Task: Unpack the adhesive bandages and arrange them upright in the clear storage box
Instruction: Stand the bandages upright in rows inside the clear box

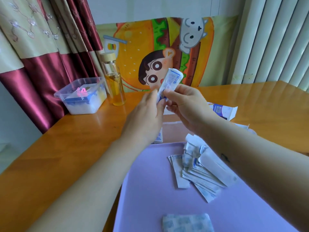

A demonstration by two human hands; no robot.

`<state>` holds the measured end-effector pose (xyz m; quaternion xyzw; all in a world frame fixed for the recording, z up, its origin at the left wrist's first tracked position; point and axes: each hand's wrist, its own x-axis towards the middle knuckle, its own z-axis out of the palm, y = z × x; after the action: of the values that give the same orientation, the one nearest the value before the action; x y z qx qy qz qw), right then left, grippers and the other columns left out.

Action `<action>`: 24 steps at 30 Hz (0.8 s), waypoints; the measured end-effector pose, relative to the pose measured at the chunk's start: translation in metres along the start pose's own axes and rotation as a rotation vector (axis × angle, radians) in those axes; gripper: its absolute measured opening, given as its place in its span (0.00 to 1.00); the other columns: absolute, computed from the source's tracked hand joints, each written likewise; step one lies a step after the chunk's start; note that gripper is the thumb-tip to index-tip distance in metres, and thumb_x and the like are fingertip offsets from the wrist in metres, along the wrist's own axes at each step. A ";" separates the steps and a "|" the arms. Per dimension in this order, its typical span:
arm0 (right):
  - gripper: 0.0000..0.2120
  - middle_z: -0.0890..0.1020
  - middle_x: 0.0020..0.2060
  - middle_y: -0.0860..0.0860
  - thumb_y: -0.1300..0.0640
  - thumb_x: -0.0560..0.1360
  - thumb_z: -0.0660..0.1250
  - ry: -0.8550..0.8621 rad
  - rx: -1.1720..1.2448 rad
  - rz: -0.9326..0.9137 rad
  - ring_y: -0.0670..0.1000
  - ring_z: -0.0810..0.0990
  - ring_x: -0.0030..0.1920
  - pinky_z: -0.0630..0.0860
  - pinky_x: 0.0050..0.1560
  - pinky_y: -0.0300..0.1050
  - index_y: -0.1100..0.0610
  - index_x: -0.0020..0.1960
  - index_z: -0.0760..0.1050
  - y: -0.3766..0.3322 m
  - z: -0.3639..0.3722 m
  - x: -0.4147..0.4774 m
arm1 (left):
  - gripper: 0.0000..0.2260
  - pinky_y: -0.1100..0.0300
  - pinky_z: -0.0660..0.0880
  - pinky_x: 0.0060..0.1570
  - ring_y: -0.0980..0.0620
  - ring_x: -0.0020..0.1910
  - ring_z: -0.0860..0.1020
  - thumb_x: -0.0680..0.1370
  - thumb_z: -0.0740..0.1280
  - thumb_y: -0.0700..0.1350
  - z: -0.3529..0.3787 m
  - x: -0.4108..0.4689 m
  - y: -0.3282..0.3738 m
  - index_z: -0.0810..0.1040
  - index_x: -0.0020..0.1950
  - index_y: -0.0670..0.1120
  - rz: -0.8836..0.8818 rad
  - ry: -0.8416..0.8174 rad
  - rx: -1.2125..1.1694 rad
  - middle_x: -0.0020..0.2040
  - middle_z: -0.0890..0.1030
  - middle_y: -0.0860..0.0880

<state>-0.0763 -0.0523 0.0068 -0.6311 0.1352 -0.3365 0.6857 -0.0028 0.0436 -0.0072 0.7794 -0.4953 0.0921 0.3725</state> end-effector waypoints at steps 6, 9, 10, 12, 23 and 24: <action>0.07 0.78 0.39 0.53 0.59 0.76 0.64 -0.051 -1.083 0.073 0.45 0.75 0.32 0.69 0.25 0.32 0.62 0.50 0.77 0.015 -0.023 0.072 | 0.15 0.59 0.68 0.55 0.48 0.62 0.72 0.82 0.55 0.44 0.004 0.045 -0.039 0.74 0.66 0.47 -0.101 -0.249 0.232 0.63 0.74 0.47; 0.07 0.78 0.36 0.55 0.60 0.73 0.68 -0.268 -1.279 0.441 0.50 0.76 0.34 0.74 0.33 0.38 0.63 0.48 0.77 0.040 -0.029 0.095 | 0.14 0.62 0.70 0.48 0.51 0.55 0.76 0.81 0.57 0.40 0.015 0.066 -0.045 0.78 0.62 0.46 -0.155 -0.473 0.208 0.60 0.79 0.48; 0.07 0.77 0.36 0.55 0.61 0.72 0.68 -0.319 -1.323 0.526 0.51 0.77 0.35 0.75 0.36 0.40 0.63 0.48 0.77 0.048 -0.030 0.099 | 0.15 0.64 0.71 0.46 0.52 0.51 0.78 0.80 0.57 0.38 0.020 0.074 -0.046 0.79 0.60 0.46 -0.178 -0.543 0.196 0.57 0.80 0.48; 0.13 0.77 0.43 0.54 0.56 0.72 0.68 -0.390 -1.519 0.566 0.52 0.79 0.46 0.77 0.51 0.44 0.60 0.54 0.76 0.063 -0.034 0.104 | 0.17 0.66 0.74 0.41 0.54 0.43 0.78 0.79 0.55 0.33 0.031 0.087 -0.048 0.80 0.59 0.44 -0.254 -0.707 0.189 0.51 0.80 0.48; 0.18 0.72 0.65 0.62 0.63 0.78 0.62 -0.457 -1.233 0.748 0.60 0.73 0.60 0.73 0.56 0.50 0.67 0.66 0.69 0.088 -0.036 0.113 | 0.16 0.53 0.78 0.54 0.46 0.54 0.80 0.80 0.57 0.38 0.073 0.109 -0.053 0.75 0.65 0.44 -0.288 -1.091 0.580 0.61 0.77 0.44; 0.18 0.72 0.65 0.62 0.63 0.78 0.62 -0.447 -1.226 0.752 0.60 0.72 0.64 0.70 0.62 0.52 0.66 0.66 0.69 0.088 -0.036 0.113 | 0.16 0.54 0.78 0.55 0.46 0.56 0.79 0.80 0.57 0.38 0.074 0.109 -0.053 0.74 0.66 0.45 -0.278 -1.103 0.597 0.62 0.76 0.44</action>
<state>0.0103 -0.1533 -0.0566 -0.8643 0.3625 0.1918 0.2913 0.0784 -0.0703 -0.0290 0.8393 -0.4614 -0.2378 -0.1614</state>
